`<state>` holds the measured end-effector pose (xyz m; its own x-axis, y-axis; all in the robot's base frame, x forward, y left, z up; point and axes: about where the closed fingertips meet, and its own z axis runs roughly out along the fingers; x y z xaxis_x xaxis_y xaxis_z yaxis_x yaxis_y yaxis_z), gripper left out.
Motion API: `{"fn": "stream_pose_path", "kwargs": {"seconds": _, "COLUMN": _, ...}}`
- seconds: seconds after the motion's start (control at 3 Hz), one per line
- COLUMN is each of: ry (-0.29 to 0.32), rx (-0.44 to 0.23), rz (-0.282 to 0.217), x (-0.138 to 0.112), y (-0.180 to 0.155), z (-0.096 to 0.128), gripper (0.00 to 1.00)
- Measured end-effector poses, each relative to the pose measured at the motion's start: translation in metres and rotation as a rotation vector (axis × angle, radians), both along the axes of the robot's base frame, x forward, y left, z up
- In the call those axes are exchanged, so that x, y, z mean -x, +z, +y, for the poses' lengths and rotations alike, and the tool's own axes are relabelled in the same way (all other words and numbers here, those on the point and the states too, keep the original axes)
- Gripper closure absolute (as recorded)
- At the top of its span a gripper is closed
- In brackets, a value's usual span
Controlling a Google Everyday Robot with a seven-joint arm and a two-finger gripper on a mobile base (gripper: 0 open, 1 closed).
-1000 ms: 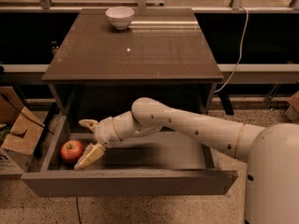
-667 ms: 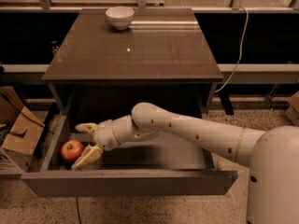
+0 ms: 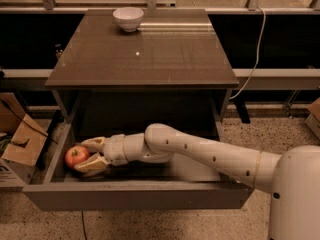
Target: Pick apple from top drawer and place on counter
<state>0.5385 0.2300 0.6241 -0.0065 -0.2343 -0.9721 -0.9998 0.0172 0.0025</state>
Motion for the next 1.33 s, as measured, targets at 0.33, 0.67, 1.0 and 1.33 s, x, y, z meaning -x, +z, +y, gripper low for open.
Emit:
{"fn": "stream_pose_path", "kwargs": {"seconds": 0.33, "ry": -0.012, "rx": -0.011, "rz": -0.005, "x": 0.003, "y": 0.0, "z": 0.002, "gripper": 0.99}}
{"fn": "stream_pose_path", "kwargs": {"seconds": 0.67, "ry": -0.001, "rx": -0.01, "rz": -0.016, "x": 0.008, "y": 0.008, "z": 0.005, "gripper": 1.0}}
{"fn": "stream_pose_path", "kwargs": {"seconds": 1.0, "ry": 0.016, "rx": 0.004, "rz": -0.035, "x": 0.016, "y": 0.023, "z": 0.006, "gripper": 1.0}}
{"fn": "stream_pose_path", "kwargs": {"seconds": 1.33, "ry": -0.007, "rx": 0.012, "rz": -0.049, "x": 0.033, "y": 0.049, "z": -0.013, "gripper": 1.0}}
